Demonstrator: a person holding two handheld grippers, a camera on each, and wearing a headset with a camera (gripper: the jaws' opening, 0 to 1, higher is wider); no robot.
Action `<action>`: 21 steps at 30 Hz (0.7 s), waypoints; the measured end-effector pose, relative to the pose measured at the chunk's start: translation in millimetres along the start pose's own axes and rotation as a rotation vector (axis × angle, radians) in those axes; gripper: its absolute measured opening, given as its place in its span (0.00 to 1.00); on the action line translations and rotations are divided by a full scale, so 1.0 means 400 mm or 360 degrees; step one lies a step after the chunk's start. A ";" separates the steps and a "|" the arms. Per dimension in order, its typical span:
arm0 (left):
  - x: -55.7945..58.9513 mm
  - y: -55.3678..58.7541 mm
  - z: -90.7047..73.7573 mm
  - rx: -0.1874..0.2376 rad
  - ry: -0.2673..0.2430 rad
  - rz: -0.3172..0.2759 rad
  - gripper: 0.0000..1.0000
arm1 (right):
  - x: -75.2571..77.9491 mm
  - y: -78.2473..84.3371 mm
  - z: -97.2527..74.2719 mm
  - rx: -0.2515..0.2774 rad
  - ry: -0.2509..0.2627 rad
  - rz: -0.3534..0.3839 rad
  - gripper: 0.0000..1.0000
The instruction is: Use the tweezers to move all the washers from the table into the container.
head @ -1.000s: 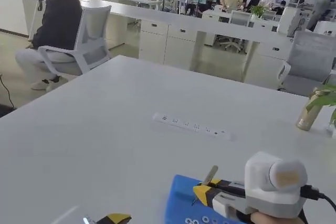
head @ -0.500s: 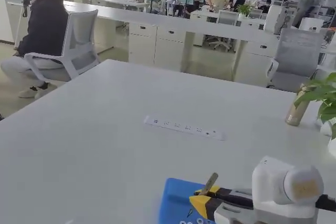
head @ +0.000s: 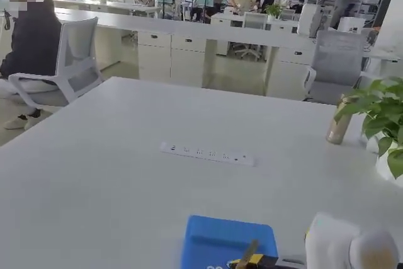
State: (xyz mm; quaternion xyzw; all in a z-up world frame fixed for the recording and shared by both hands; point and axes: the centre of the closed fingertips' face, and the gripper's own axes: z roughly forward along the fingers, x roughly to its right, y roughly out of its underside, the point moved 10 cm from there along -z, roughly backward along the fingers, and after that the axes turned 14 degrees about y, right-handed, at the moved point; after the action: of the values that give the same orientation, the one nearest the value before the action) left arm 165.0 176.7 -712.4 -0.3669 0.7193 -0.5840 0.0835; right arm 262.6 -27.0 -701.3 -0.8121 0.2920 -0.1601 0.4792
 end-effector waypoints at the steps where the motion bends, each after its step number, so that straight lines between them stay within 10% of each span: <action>1: -0.002 -0.001 -0.003 0.0024 0.0006 -0.0029 0.49 | -0.001 0.005 -0.004 -0.0001 -0.0002 0.0004 0.04; 12: -0.013 -0.031 -0.019 0.0167 0.0110 -0.0170 0.37 | -0.033 0.044 -0.044 -0.0060 -0.0094 -0.0037 0.04; 21: 0.010 -0.084 -0.001 -0.0030 0.0366 0.0077 0.28 | -0.037 0.054 -0.082 -0.0123 -0.0372 -0.0224 0.04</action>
State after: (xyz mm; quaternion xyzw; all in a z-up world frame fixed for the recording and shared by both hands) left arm 176.4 172.7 -680.6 -0.2808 0.7383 -0.6132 0.0112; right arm 226.3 -48.2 -703.9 -0.8615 0.1826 -0.0862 0.4658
